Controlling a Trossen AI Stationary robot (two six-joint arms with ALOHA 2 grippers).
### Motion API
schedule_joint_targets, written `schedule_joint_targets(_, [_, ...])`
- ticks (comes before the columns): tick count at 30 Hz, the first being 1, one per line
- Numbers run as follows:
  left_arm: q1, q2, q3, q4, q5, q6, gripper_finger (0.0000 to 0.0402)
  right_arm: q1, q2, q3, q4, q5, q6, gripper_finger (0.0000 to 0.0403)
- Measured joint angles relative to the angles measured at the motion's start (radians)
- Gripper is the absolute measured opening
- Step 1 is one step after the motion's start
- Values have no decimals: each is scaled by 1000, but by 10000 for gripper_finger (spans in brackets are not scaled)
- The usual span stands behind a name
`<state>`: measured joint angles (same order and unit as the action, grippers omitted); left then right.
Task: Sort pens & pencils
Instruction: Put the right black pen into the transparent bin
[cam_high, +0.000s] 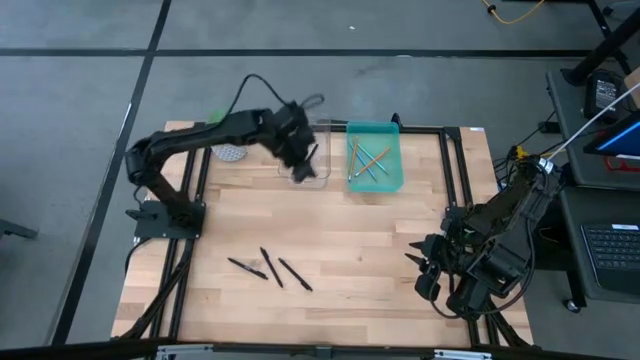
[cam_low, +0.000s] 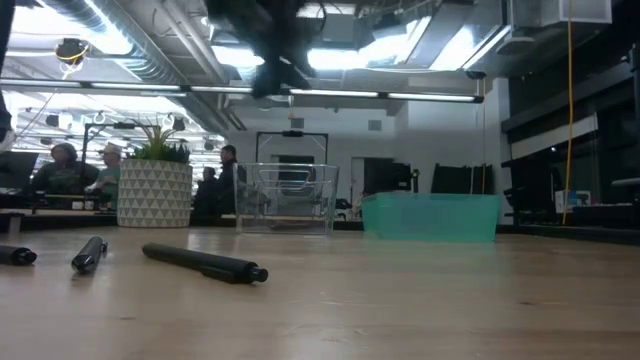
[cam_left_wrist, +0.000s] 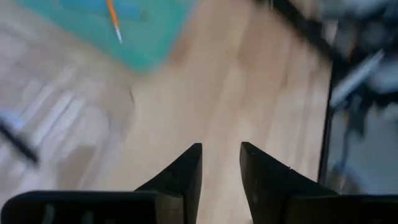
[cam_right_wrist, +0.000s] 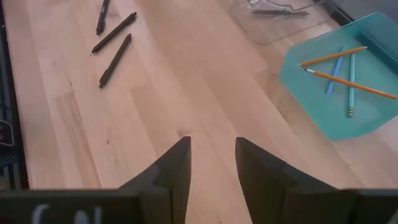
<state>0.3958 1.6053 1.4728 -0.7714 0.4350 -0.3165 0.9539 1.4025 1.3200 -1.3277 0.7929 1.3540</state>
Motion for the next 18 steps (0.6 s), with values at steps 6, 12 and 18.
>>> schedule_joint_targets(6, [-206, -64, -1, -186, -277, 64, 101, 0, 0, 0, 3, 1, 0, 127])
schedule_joint_targets(12, [-400, -58, -23, -228, -406, 65, 99, 0, 0, 0, 13, 11, 0, 127])
schedule_joint_targets(18, [-522, -56, -116, -104, -417, 65, 99, 0, 0, 0, 17, 17, 0, 127])
